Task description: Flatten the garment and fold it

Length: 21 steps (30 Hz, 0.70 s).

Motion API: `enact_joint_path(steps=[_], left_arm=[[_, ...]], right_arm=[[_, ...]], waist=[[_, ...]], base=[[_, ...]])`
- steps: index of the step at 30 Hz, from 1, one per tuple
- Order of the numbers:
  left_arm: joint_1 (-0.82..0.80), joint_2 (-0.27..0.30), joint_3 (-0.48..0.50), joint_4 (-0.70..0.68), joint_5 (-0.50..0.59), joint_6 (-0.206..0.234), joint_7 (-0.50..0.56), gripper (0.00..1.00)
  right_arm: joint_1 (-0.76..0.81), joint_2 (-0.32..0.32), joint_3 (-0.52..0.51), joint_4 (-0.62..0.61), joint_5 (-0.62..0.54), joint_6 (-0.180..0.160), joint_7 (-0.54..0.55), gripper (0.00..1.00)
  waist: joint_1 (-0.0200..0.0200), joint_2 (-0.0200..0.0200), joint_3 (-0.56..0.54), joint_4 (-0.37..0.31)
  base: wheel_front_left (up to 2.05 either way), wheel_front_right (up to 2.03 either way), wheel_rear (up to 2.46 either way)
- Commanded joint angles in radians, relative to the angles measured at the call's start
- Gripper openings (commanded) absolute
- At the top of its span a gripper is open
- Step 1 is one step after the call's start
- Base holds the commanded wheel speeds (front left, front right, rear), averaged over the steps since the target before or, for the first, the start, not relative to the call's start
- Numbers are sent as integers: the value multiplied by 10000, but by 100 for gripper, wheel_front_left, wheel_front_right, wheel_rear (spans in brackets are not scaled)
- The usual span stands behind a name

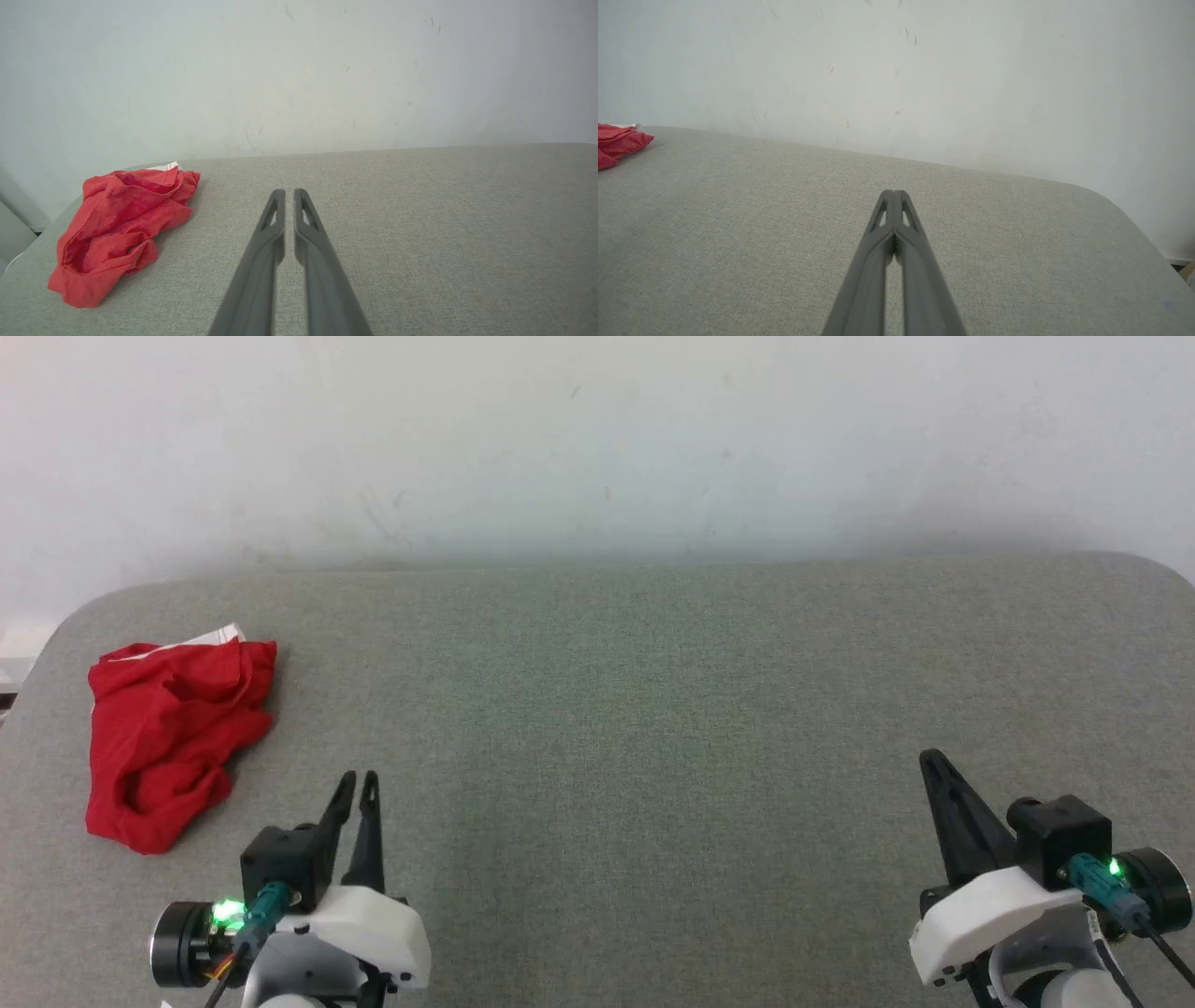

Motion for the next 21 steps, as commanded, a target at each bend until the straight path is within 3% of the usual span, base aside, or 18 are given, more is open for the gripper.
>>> enact_joint_path(steps=[1,2,21], left_arm=[[2,0,-4,2,-2,3,-5,0],[2,0,-6,4,-2,3,-6,100],[15,-4,-189,172,-148,144,-376,100]], right_arm=[[3,-2,0,3,4,0,-5,0],[4,-4,0,5,6,0,-6,100],[29,3,-23,55,135,-3,-375,100]], waist=[[0,0,1,0],[0,0,1,0],[0,0,19,32]], base=[[0,0,0],[0,0,0],[0,0,0]])
